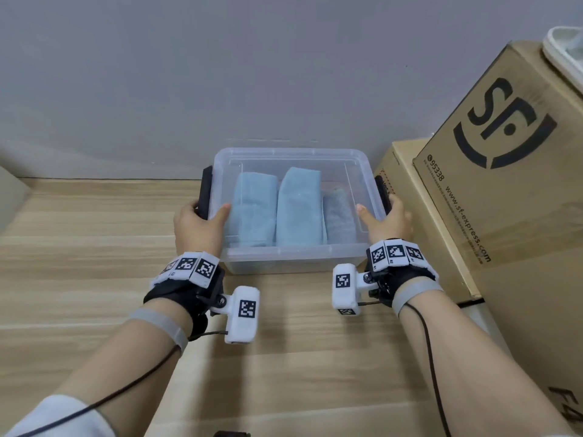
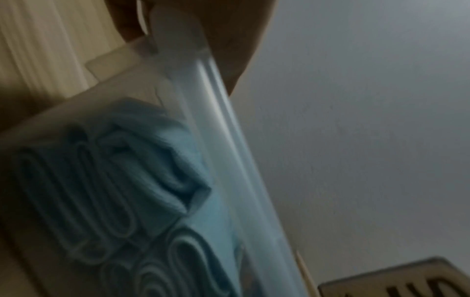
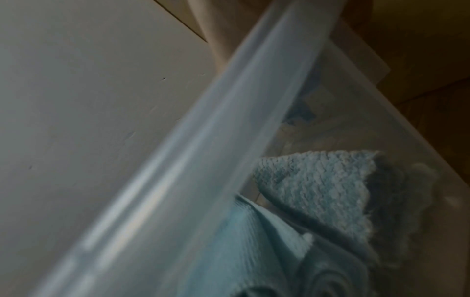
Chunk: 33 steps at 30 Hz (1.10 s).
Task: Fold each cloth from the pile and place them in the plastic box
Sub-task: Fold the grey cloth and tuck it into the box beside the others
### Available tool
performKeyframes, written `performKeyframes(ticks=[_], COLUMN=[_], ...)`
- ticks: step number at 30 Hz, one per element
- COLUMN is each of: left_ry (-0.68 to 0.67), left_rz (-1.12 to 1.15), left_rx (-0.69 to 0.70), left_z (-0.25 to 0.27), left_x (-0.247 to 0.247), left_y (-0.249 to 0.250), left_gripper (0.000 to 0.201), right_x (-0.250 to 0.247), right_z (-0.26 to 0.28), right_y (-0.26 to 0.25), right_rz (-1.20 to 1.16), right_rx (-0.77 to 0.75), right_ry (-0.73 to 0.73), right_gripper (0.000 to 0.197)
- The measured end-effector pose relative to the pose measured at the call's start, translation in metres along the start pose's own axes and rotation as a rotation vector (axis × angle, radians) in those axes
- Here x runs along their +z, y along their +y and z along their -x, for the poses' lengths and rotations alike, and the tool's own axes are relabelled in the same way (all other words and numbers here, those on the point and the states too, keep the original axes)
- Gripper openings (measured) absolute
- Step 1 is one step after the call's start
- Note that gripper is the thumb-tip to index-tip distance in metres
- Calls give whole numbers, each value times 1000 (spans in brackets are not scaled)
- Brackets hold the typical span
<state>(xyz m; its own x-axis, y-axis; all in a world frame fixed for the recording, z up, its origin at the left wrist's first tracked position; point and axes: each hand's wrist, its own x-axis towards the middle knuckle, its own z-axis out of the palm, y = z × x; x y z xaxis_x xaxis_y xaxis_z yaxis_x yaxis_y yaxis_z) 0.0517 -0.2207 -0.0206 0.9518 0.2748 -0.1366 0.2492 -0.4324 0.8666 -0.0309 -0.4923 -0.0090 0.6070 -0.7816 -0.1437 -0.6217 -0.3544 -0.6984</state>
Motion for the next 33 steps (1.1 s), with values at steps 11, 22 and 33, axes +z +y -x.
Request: performKeyframes(ticks=[11, 22, 33], left_ry=[2, 2, -5], left_rz=[-255, -341, -329], left_rx=[163, 226, 185], left_z=[3, 1, 4], left_x=[-4, -3, -2], left_y=[8, 8, 10], left_gripper=[44, 41, 42], right_x=[1, -1, 1], right_z=[2, 2, 2], right_y=[0, -2, 1], right_rz=[48, 92, 140], right_rx=[-58, -81, -179], right_ry=[107, 102, 144], right_gripper=[75, 72, 62])
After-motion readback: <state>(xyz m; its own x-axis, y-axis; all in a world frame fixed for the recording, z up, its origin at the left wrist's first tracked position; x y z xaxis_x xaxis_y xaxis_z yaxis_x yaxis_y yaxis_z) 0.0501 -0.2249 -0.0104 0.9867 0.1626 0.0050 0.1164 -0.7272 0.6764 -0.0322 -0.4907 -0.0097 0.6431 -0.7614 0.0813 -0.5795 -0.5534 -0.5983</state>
